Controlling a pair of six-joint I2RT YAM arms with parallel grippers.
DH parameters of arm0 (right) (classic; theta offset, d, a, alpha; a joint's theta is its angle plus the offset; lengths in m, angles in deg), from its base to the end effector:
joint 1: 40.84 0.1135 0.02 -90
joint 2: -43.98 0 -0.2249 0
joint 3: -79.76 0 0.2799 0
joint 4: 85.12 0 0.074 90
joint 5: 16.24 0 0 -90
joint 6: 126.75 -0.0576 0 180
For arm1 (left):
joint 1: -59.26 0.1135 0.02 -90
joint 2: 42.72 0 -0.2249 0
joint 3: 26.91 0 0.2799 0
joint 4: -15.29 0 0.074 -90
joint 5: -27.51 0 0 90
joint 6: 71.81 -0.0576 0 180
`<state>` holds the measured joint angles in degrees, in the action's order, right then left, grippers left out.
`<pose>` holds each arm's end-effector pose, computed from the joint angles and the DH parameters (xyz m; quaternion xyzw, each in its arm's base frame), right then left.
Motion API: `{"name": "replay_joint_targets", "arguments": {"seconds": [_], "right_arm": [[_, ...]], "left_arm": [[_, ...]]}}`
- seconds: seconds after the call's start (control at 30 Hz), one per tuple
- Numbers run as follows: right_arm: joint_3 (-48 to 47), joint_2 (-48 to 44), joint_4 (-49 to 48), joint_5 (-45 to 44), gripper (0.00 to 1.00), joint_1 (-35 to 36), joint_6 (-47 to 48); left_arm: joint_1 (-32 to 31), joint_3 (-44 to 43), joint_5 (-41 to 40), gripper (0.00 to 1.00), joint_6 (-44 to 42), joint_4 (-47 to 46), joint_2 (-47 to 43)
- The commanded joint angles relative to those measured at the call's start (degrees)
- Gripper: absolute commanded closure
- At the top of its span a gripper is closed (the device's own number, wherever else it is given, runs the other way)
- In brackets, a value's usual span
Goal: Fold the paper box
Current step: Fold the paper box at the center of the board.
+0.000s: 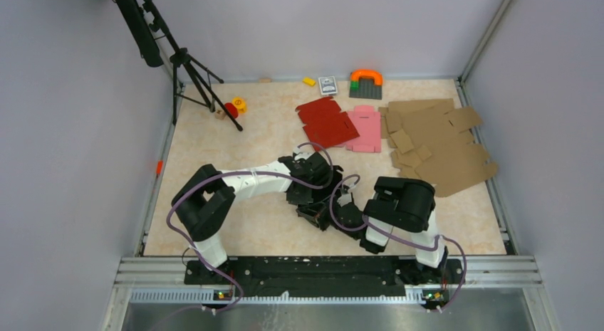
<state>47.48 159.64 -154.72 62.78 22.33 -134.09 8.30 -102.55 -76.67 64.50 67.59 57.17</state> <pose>0.1346 0.2417 0.0071 0.2865 0.7313 0.5927 0.1782 0.2277 -0.2583 0.0938 0.0255 0.9853 -0.0062 0.1688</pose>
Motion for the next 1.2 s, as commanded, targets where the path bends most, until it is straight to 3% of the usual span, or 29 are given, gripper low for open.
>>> {"name": "replay_joint_targets", "arguments": {"seconds": [0.0, 0.13, 0.27, 0.43, 0.77, 1.17], "right_arm": [[1.8, 0.2, 5.1, -1.2, 1.0, -0.9, -0.3], [0.4, -4.0, 13.9, -0.8, 1.0, -1.1, 1.9], [-0.2, -6.9, 19.4, -1.8, 1.0, -1.2, 2.3], [-1.7, -9.6, 26.0, -2.2, 1.0, -1.2, 2.4], [-2.3, -10.1, 27.2, -1.8, 1.0, -1.7, 2.5], [-0.9, -10.2, 25.1, -2.0, 1.0, -2.3, 2.1]], "left_arm": [[-0.2, -2.3, 0.6, 0.78, -1.0, 1.5, -0.6], [-0.1, -2.7, 0.8, 0.76, -1.5, 1.8, -0.7], [-0.1, -2.8, 1.2, 0.87, -1.7, 1.7, -0.5], [-0.1, -2.8, 1.3, 0.88, -1.8, 1.7, -0.3], [0.0, -2.8, 2.3, 0.77, -2.8, 2.0, -1.6], [0.7, -2.6, 4.1, 0.71, -3.7, 2.0, -3.5]]}}
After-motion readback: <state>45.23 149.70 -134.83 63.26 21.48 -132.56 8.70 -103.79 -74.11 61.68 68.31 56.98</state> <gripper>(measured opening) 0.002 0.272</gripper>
